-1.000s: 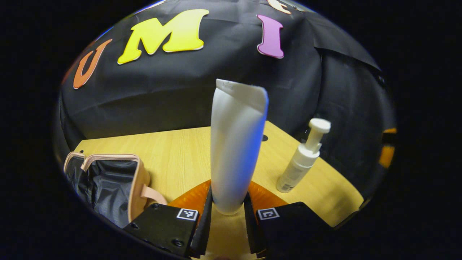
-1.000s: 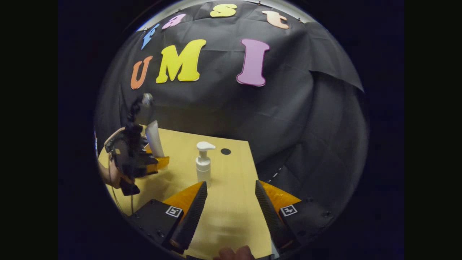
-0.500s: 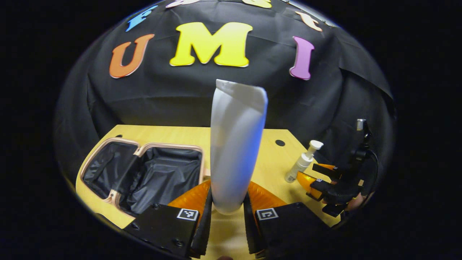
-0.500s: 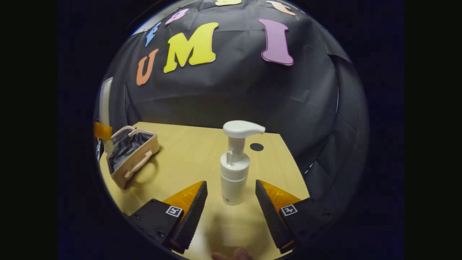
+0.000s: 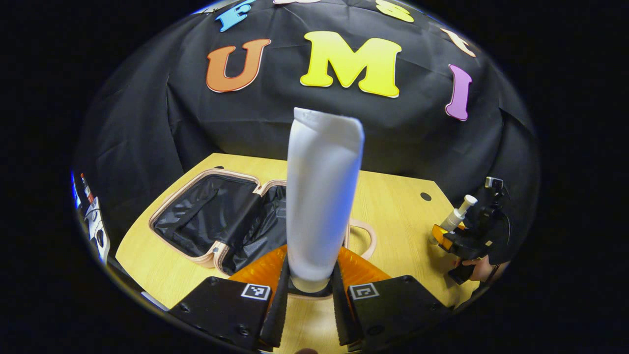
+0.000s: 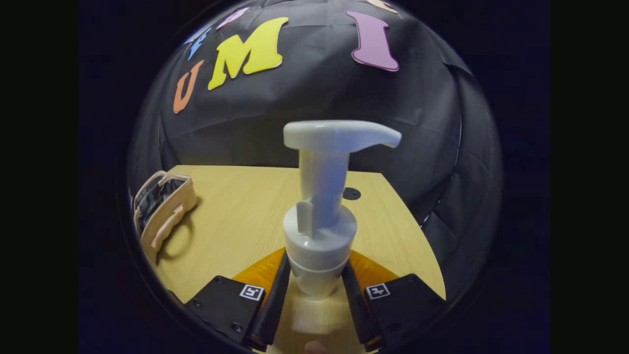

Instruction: First open the suitcase, pack the skin care products into it, and then close the suitcase.

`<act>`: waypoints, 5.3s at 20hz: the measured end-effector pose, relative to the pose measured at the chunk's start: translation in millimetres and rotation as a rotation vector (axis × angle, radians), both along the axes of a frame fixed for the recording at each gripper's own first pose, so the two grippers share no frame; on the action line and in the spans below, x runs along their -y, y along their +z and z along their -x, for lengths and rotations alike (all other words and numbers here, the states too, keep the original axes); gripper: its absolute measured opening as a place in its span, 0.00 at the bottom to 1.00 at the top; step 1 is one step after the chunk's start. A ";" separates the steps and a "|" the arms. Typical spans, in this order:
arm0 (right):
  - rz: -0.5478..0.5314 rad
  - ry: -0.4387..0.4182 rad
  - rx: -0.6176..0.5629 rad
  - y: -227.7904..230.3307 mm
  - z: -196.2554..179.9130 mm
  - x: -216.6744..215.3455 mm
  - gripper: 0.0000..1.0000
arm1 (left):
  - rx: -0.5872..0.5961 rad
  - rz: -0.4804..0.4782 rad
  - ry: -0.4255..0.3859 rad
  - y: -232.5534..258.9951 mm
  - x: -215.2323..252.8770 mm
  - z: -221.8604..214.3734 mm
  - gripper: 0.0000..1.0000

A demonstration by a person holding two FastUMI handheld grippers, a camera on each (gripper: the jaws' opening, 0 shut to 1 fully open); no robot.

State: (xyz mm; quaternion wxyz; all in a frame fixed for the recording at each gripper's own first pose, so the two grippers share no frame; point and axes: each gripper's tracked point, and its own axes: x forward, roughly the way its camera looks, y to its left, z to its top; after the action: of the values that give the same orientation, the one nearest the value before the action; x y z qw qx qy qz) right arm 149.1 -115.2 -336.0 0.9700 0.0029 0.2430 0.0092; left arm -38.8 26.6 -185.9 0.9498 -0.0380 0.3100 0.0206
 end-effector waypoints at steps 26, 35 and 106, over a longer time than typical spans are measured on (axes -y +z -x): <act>-0.230 0.054 -0.124 204.2 223.0 -85.2 0.47 | -0.869 0.234 -0.292 -183.4 -67.9 -49.4 0.41; -0.169 0.113 -0.142 207.2 214.2 -104.4 0.48 | -0.970 0.240 -0.281 -191.4 -66.6 -52.2 0.48; -0.184 0.384 -0.308 229.8 190.6 -276.1 0.75 | 0.001 1.186 0.386 -157.4 -422.0 -139.5 0.12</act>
State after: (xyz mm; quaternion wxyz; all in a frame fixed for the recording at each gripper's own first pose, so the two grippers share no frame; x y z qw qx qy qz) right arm -41.6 160.9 -106.2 0.8976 0.0464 0.3823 0.2145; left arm 100.7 448.6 -343.3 0.7463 -0.6143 0.2559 0.0161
